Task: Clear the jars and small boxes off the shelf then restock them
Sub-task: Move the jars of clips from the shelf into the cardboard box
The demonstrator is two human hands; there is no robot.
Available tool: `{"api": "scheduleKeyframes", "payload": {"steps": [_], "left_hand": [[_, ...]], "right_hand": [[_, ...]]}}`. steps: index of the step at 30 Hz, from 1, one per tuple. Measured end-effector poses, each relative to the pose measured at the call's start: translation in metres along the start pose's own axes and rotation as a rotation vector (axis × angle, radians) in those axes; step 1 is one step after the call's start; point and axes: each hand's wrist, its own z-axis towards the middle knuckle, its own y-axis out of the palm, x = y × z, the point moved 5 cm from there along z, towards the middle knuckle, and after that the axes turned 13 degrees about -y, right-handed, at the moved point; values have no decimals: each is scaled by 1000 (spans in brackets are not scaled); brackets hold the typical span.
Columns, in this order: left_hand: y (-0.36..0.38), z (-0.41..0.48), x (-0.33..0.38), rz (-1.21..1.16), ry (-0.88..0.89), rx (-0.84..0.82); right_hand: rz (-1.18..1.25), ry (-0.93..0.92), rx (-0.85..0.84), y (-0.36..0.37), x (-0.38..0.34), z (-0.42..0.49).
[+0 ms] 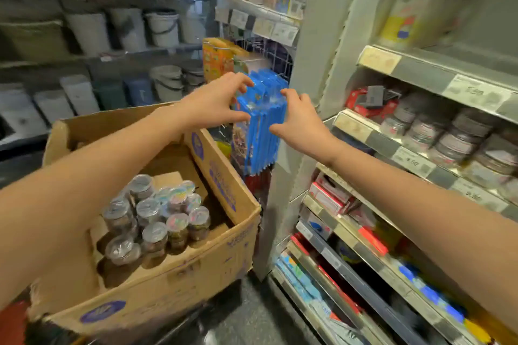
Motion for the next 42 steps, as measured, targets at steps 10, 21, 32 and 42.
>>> {"api": "scheduleKeyframes", "payload": {"steps": [10,21,32,42], "left_hand": [[43,27,232,-106,470,25],[85,54,391,-232,734,3],[135,130,507,-107,802,-116],[189,163,595,14,995,-165]], "right_hand": [[-277,255,293,-165,72,-134],[-608,480,434,-275,130,-223],[-854,618,493,-313,179,-246],[-912,693,536,-324,205,-275]]}}
